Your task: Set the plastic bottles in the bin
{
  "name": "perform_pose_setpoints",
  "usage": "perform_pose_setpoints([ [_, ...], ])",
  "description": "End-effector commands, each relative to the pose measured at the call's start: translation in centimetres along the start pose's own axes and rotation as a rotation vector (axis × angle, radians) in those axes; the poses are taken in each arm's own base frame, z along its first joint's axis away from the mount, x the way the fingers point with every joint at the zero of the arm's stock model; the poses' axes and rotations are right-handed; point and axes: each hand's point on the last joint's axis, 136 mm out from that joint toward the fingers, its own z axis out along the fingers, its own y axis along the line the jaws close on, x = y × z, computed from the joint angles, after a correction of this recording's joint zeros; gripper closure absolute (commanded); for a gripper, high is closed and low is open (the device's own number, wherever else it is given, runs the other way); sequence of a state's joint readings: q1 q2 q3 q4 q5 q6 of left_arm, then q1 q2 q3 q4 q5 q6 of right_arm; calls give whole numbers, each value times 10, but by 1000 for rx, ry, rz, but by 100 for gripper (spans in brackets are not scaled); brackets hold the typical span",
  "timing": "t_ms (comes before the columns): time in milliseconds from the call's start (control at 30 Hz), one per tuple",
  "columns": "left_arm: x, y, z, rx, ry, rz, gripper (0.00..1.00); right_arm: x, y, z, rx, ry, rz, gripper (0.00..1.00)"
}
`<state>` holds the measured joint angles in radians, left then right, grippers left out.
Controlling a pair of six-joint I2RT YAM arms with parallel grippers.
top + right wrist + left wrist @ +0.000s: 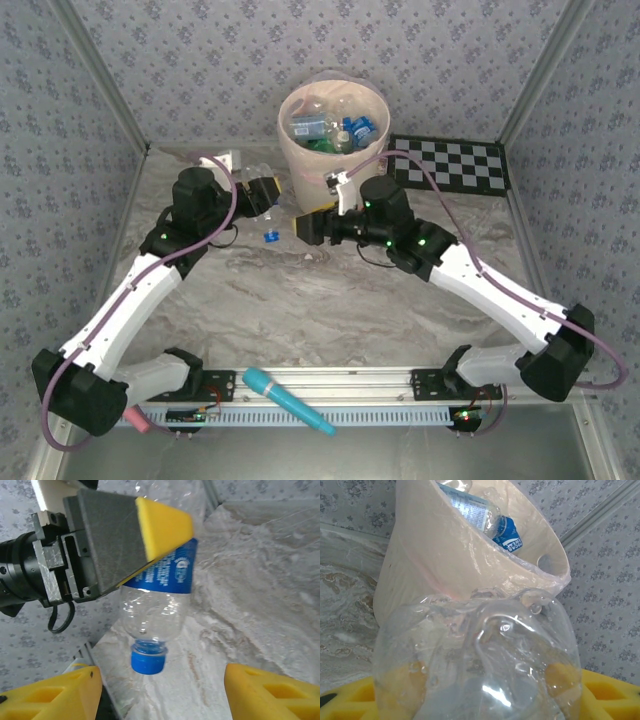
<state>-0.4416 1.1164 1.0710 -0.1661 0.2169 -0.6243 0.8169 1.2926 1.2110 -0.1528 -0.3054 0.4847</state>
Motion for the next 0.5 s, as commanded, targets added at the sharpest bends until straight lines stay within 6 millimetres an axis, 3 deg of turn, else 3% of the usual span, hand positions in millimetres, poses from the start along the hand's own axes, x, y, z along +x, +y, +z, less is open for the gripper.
perform_pose_setpoints([
  [0, -13, -14, -12, 24, -35, -31, 40, -8, 19, 12, -74, -16, 11, 34],
  [233, -14, -17, -14, 40, -55, -87, 40, 12, 22, 49, -106, 64, 42, 38],
  [467, -12, -14, -15, 26, -57, -94, 40, 17, 25, 64, -140, 77, 61, 47],
])
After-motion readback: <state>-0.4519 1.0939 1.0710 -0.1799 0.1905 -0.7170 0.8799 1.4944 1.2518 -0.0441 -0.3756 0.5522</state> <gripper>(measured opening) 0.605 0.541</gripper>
